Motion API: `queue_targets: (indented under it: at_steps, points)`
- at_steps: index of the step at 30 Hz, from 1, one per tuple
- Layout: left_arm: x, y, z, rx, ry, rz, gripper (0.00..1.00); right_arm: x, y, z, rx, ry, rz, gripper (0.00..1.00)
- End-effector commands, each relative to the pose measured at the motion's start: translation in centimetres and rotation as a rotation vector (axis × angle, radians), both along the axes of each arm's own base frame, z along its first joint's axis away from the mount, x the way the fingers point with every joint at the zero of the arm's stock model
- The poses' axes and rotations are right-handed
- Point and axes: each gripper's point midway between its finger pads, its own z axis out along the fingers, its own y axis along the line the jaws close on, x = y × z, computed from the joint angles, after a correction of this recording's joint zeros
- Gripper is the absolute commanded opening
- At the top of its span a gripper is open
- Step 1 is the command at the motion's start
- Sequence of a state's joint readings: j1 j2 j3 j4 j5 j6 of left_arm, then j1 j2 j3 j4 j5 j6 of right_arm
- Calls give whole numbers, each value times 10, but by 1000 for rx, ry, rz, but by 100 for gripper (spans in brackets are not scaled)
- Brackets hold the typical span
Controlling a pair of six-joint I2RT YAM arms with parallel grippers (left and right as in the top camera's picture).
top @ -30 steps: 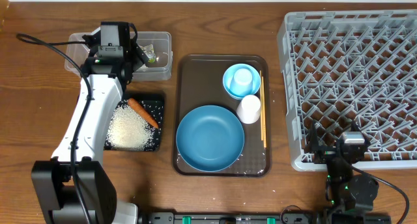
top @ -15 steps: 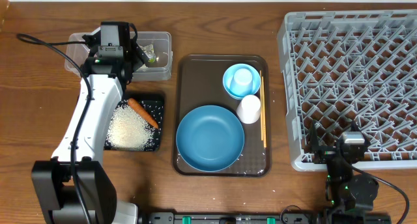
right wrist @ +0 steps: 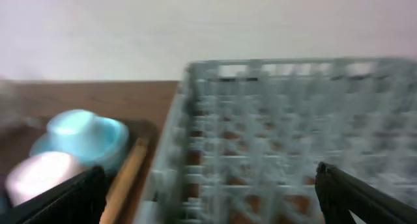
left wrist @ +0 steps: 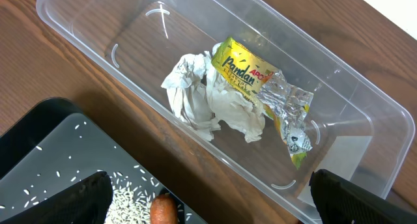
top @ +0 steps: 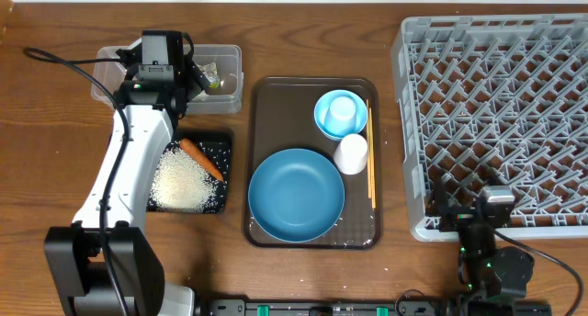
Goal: Sort waste into correct bins and load items into the dishwasher rack
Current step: 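Reach the right gripper toward the pink cup on the brown tray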
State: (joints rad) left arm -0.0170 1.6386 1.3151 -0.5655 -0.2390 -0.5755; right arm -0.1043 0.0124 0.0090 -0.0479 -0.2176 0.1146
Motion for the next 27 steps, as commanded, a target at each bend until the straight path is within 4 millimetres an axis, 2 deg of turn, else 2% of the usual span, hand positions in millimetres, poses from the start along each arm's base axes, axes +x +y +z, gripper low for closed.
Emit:
queue_targets:
  at_steps: [1, 3, 4, 6, 10, 12, 14, 18, 22, 27]
  points:
    - [0, 1, -4, 8, 14, -1, 99, -14, 51, 2, 381, 94, 293, 99]
    - [0, 1, -4, 8, 14, -1, 99, -35, 85, 3, 615, 232, 502, 99]
    - [0, 1, -4, 8, 14, -1, 99, -43, 95, 5, 699, 288, 565, 99]
    - [0, 1, -4, 8, 14, -2, 99, -52, 104, 7, 826, 373, 622, 99]
    - [0, 1, -4, 8, 14, -1, 99, -59, 110, 13, 947, 446, 659, 99]
    - [0, 1, -4, 8, 14, -1, 99, -68, 116, 35, 877, 362, 759, 99]
    - [0, 1, -4, 8, 14, -1, 99, -80, 121, 66, 776, 225, 860, 99]
    - [0, 1, -4, 8, 14, -2, 99, -91, 120, 111, 730, 125, 877, 99]
    - [0, 1, -4, 8, 14, -2, 99, -89, 119, 137, 620, 135, 825, 99]
    - [0, 1, -4, 8, 14, -1, 99, -64, 107, 158, 494, 224, 677, 99]
